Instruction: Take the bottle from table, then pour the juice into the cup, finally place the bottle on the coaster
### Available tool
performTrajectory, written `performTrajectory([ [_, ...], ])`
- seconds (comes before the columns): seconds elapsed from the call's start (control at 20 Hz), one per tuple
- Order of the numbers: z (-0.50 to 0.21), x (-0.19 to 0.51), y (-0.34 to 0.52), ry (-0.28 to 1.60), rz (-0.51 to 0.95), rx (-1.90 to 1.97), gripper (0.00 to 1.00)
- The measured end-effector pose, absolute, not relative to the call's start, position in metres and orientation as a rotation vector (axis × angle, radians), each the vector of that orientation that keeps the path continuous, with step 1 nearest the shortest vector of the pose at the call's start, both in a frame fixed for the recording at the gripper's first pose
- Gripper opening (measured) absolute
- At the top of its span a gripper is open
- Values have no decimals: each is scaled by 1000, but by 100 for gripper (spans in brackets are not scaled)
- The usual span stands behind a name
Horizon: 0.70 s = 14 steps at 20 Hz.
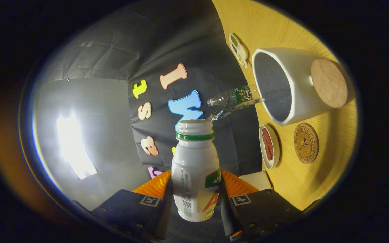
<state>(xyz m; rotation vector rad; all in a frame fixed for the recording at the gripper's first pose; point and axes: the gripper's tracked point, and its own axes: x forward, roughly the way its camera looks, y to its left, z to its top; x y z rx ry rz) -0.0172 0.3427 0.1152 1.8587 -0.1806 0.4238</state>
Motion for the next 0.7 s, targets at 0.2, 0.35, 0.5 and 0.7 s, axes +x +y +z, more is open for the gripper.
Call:
performTrajectory([
  [0.2,117,-17,342,-188,422,1878,62],
  [0.35,118,-17,341,-193,420,1892,62],
  [0.5,120,-17,341,-197,420,1907,62],
  [0.7,119,-15,339,-204,416,1927,62],
])
